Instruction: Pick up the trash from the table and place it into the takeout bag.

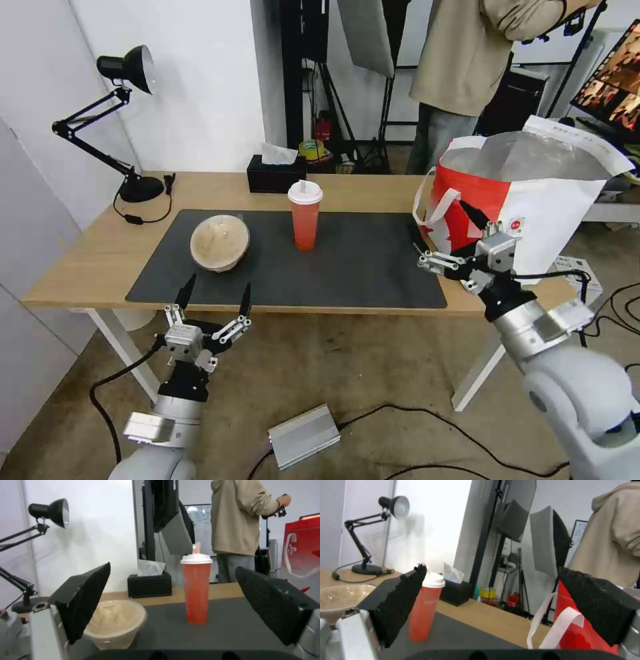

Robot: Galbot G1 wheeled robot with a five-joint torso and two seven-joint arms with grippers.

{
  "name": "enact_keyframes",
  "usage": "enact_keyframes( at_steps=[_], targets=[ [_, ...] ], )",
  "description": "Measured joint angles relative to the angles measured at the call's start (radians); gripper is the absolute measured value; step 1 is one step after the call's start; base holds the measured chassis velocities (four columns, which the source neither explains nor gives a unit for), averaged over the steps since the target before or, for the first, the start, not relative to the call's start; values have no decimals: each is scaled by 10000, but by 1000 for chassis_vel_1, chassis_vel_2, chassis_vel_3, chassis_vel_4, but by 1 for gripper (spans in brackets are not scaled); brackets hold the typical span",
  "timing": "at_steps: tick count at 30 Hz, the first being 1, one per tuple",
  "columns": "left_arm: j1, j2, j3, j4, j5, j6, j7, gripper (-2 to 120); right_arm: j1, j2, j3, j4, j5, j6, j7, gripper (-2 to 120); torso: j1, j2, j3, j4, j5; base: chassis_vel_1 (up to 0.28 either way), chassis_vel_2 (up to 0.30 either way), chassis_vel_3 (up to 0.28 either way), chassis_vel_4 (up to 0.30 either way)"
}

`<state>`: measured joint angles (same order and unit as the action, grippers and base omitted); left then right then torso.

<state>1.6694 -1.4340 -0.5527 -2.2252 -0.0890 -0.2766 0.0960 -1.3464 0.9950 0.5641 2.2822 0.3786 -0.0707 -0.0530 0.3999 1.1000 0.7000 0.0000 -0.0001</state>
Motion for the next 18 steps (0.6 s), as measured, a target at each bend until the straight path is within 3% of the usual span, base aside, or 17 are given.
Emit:
enact_keyframes(
  at_steps=[18],
  targets=[
    [198,-140,-139,-68,5,-84,12,100,-1581,1142,-128,136,-1535,1099,-288,100,0,0,0,0,0,0,0,0,0]
  ],
)
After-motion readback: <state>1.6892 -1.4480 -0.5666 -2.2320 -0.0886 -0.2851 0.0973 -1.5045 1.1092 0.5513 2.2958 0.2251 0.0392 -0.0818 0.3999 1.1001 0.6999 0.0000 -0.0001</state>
